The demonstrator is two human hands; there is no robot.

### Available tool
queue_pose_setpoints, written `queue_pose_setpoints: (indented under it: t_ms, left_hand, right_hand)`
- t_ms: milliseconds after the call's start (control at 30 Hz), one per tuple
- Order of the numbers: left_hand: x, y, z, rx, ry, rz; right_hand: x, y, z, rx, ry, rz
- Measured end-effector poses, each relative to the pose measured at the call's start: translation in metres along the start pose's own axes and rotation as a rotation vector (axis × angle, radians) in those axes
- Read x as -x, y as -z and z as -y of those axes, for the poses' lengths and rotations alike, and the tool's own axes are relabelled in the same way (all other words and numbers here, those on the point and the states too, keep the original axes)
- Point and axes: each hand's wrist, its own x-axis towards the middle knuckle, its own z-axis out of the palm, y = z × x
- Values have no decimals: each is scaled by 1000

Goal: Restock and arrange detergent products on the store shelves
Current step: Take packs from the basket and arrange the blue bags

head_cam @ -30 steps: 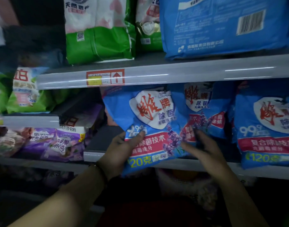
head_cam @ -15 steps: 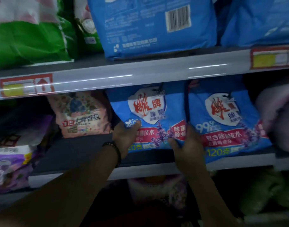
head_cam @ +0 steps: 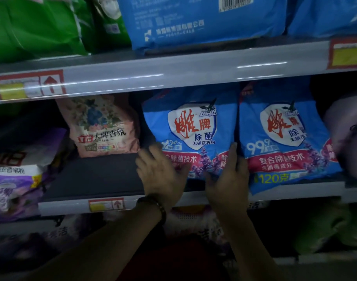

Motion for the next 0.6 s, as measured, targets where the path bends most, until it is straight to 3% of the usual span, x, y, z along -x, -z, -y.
queue_pose_setpoints:
  t_ms: [67, 167, 600]
  left_hand:
    - [5, -1, 0, -17, -259, 107]
    - [1, -10, -1, 26, -322, 410]
    - [-4, -38, -9, -81, -338, 315]
  right_hand:
    - [0, -1, 2, 31, -6, 55]
    - [0, -6, -1, 65, 3, 16]
    - [-37, -20, -13, -3, 12, 64]
